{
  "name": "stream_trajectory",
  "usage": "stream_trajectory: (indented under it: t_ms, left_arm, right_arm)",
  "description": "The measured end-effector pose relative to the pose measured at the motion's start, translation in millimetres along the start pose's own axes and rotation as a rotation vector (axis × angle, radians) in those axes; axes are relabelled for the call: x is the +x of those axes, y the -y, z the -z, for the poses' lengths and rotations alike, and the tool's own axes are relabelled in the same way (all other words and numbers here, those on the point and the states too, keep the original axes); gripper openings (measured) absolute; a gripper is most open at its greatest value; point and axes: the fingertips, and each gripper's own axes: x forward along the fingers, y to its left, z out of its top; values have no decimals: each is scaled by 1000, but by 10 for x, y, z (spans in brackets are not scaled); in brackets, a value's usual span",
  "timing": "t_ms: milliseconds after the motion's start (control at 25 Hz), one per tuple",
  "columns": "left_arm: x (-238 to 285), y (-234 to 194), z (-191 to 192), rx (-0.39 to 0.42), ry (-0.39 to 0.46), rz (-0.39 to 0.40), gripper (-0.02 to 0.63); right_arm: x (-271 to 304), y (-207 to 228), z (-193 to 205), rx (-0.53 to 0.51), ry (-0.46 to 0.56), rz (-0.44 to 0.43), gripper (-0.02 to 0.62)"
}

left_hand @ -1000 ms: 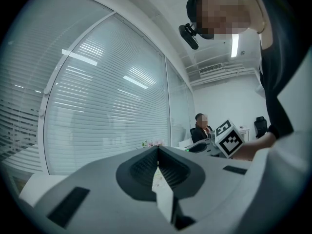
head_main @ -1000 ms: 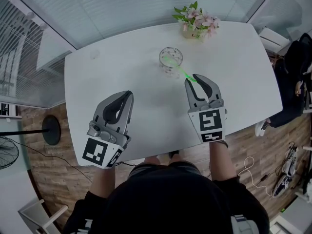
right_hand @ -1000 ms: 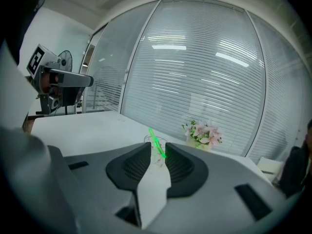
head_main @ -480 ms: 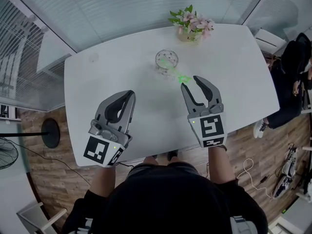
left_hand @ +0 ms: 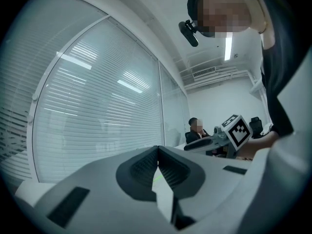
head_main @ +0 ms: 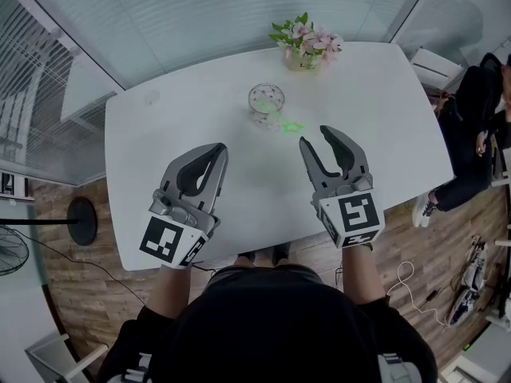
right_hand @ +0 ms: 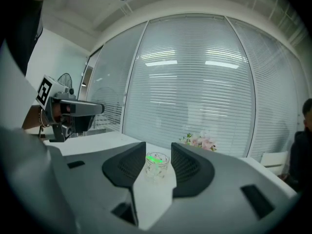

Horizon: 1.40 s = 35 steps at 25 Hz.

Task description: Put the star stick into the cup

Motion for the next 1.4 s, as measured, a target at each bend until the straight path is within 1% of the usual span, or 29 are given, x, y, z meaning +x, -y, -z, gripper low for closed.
stream_trajectory:
  t_ms: [80,160,280,360,480,760,1120,1400]
  left_arm:
    - [22,49,-32,7,4,10,14]
    - [38,83,-66,14,8,18,14]
    - [47,111,-122,22,19,24,14]
    - [54,125,-156,26,24,26,14]
    - [69,143,-201,31,31,30,14]
    - [90,192,-253,39,33,44,14]
    - [104,191,-324,50,48,54,14]
    - [126,188,-347,51,56,60,14]
  right_arm:
    - [-63,19,-67,20,13,-1,164]
    - [-133,31,-122,34,4,2,164]
    - [-210,1,-310,46,64,-19,164]
    - [-265,24,-395,45,90,-15,164]
    - [-340,78,-486,52,113,1,163]
    - [-437,95,-586,59,145,-11,156]
    - [-477,89,-627,65,160,-26,105]
    - [-499,117,-672,67,169,-18,43]
